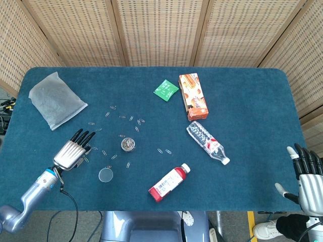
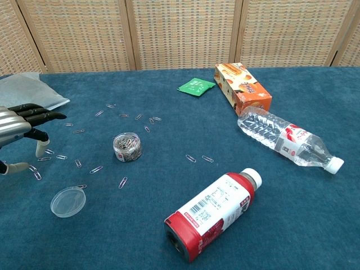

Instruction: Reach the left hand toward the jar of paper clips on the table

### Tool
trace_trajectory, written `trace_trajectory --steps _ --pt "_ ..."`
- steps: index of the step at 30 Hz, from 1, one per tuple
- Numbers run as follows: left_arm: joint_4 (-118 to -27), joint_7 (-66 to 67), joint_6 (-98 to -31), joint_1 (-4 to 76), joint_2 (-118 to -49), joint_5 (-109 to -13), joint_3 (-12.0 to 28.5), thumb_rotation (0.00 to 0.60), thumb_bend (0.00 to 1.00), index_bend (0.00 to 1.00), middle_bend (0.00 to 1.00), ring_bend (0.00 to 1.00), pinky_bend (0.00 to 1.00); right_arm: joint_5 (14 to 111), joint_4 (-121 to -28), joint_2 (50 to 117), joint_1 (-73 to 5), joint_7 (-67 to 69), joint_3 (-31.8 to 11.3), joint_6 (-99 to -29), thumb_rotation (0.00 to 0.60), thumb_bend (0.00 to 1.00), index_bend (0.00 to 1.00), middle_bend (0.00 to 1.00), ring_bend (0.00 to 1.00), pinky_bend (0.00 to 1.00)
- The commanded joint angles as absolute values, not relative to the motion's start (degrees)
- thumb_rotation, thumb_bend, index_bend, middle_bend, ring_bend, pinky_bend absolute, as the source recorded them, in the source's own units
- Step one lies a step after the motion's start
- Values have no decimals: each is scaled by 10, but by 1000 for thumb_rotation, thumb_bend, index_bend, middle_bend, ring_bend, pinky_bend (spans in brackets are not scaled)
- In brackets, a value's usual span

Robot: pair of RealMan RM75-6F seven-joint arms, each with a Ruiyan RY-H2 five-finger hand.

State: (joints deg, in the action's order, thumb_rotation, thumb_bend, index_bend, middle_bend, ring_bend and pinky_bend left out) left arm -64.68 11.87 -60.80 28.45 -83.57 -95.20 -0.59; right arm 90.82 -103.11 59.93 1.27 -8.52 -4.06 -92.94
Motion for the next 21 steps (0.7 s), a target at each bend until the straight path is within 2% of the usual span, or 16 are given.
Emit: trace_trajectory --steps 1,21 --pt "-642 123 -608 288 -840 -955 -12 600 337 506 0 0 0 911 -1032 601 13 -89 -39 -931 600 0 0 0 0 0" --pt "-604 118 -600 294 -864 -945 -35 600 351 495 0 0 0 909 -1031 604 12 -94 -38 -928 600 0 0 0 0 0"
